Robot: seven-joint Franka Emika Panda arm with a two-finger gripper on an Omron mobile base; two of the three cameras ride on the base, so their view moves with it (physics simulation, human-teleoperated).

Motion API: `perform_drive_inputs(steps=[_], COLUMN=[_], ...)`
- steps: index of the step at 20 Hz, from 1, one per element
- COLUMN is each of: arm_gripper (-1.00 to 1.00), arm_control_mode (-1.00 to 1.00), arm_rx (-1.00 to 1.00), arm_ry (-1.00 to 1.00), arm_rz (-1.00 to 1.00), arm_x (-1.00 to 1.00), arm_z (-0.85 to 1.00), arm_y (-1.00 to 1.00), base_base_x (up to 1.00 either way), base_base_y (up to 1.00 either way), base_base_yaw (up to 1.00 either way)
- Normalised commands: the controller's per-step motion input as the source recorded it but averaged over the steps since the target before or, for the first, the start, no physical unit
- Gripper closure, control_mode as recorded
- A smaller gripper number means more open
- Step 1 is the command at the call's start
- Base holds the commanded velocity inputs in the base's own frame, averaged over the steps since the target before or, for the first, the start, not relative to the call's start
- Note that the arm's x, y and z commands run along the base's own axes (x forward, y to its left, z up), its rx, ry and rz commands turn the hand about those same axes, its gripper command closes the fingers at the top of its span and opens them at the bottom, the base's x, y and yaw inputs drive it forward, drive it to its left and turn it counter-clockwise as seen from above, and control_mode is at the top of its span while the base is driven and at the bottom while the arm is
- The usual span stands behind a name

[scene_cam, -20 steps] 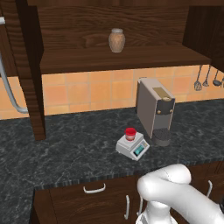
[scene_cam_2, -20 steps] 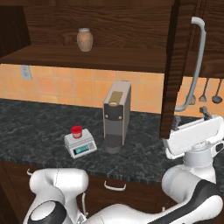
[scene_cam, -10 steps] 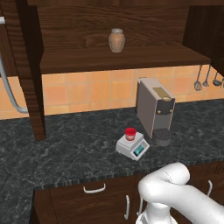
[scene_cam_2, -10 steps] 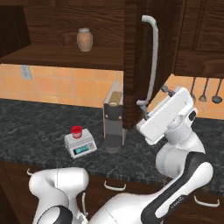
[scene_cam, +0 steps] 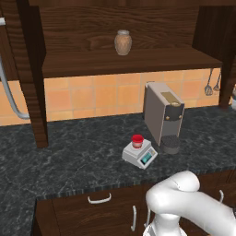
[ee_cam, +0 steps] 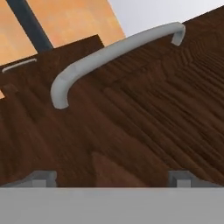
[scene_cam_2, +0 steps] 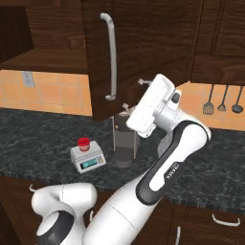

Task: Pick the jam and place it on the digital scale for weighing, and close the cabinet.

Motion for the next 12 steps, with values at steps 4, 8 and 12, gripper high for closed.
perform_drive_inputs(steps=[4,8,12], arm_gripper=[-1.0,-1.0,-1.0], arm_control_mode=[-1.0,-1.0,-1.0], arm_rx=[-0.21,-0.19,-0.19], arm_ry=[0.0,0.0,0.0], arm_rz=[-0.39,-0.45,-0.47], arm_x=[1.0,1.0,1.0], arm_z=[-0.02,0.0,-0.02], arm_y=[1.0,1.0,0.93], base_base_x=[0.0,0.0,0.0], base_base_y=[0.0,0.0,0.0], base_base_yaw=[0.0,0.0,0.0])
